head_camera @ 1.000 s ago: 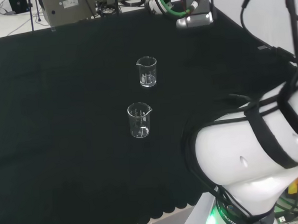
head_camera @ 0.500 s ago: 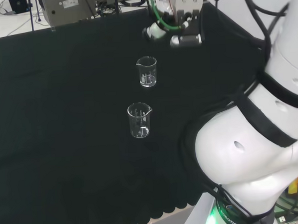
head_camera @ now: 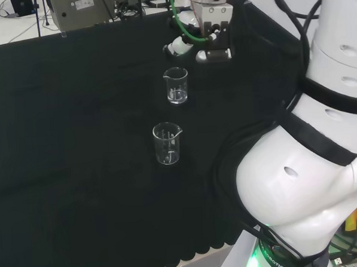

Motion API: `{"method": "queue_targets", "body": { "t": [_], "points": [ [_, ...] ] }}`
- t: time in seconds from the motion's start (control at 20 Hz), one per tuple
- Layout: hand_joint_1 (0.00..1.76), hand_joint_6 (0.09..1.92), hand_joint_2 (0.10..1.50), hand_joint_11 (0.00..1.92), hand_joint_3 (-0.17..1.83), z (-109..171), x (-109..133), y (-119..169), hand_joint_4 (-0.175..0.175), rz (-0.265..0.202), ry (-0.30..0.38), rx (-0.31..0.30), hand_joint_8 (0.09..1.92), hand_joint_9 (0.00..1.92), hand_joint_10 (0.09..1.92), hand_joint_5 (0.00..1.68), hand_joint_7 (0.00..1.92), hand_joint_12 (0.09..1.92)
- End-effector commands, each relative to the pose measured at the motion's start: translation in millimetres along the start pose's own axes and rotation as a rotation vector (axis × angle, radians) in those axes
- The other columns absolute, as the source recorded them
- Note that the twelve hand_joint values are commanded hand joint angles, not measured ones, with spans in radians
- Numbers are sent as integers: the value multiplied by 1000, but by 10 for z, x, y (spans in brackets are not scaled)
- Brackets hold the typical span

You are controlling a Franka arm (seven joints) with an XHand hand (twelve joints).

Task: Pick up the beaker on the right.

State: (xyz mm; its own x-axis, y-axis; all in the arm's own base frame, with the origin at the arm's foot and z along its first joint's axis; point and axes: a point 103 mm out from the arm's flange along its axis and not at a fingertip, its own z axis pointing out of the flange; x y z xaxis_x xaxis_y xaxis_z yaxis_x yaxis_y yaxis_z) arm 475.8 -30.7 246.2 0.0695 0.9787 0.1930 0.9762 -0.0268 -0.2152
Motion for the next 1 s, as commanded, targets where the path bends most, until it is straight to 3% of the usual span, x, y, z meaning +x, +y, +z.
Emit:
{"method": "queue_targets", "body": {
  "t": [0.05, 0.4, 0.5, 0.55, 0.75, 1.0],
  "points": [
    [774, 87, 982, 63, -175, 515, -555, 502, 4, 23, 156, 20, 546, 235, 630, 169, 3, 1389],
    [778, 87, 968, 45, -175, 534, -735, 490, 6, 3, 177, 10, 549, 232, 638, 166, 16, 1392],
    [781, 87, 963, 46, -175, 557, -803, 467, 5, -24, 223, 14, 559, 246, 646, 179, 41, 1395],
    [783, 87, 960, 49, -175, 578, -836, 455, 6, -63, 248, 19, 563, 255, 650, 187, 52, 1397],
    [791, 87, 944, 55, -175, 710, -943, 410, 6, -131, 289, 33, 579, 280, 660, 209, 94, 1400],
    [802, 87, 921, 51, -175, 904, -1033, 422, 4, -125, 322, 48, 573, 258, 646, 219, 82, 1398]
  ]
}}
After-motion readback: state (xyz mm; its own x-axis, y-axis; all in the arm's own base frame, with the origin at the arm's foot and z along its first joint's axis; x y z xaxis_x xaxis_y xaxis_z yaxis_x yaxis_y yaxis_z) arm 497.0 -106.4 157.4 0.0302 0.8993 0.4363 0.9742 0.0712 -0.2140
